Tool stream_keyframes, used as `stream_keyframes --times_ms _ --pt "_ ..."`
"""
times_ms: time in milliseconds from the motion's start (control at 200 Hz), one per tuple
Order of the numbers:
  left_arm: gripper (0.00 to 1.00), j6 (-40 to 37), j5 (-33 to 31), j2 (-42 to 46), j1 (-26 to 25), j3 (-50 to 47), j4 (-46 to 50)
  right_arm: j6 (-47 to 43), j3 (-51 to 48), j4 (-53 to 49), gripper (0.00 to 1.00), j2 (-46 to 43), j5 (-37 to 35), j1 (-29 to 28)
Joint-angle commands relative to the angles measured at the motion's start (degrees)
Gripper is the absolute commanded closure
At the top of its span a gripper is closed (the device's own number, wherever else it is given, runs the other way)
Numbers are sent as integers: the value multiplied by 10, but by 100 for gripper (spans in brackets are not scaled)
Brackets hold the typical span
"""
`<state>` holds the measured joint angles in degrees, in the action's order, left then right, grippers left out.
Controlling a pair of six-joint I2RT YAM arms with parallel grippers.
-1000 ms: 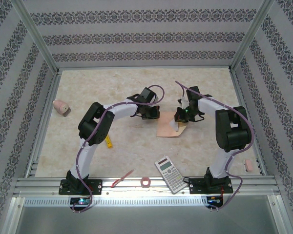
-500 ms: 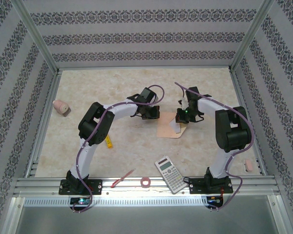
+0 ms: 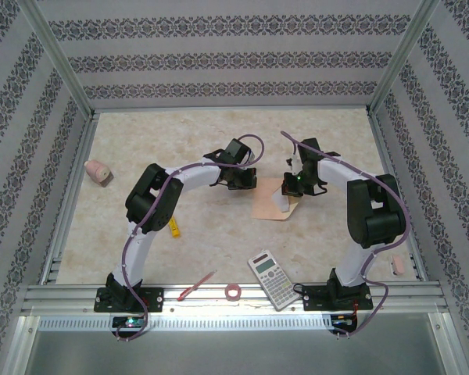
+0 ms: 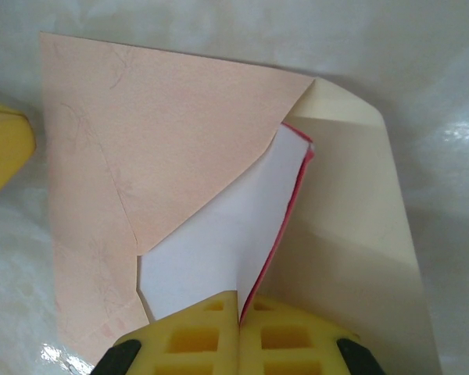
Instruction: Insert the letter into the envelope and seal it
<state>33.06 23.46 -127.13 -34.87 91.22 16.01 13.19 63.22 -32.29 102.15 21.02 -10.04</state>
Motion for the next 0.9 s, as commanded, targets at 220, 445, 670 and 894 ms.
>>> stream_keyframes --times_ms 220,445,670,894 --pt "100 12 10 0 -12 -2 -13 10 3 28 100 26 19 -22" --pt "100 19 4 1 -13 -22 -19 15 9 35 100 38 23 -27" --pt "100 45 -26 16 -14 -63 -35 30 11 50 100 41 25 -41" --pt "100 65 -38 27 -16 -83 -57 31 17 58 100 54 36 -52"
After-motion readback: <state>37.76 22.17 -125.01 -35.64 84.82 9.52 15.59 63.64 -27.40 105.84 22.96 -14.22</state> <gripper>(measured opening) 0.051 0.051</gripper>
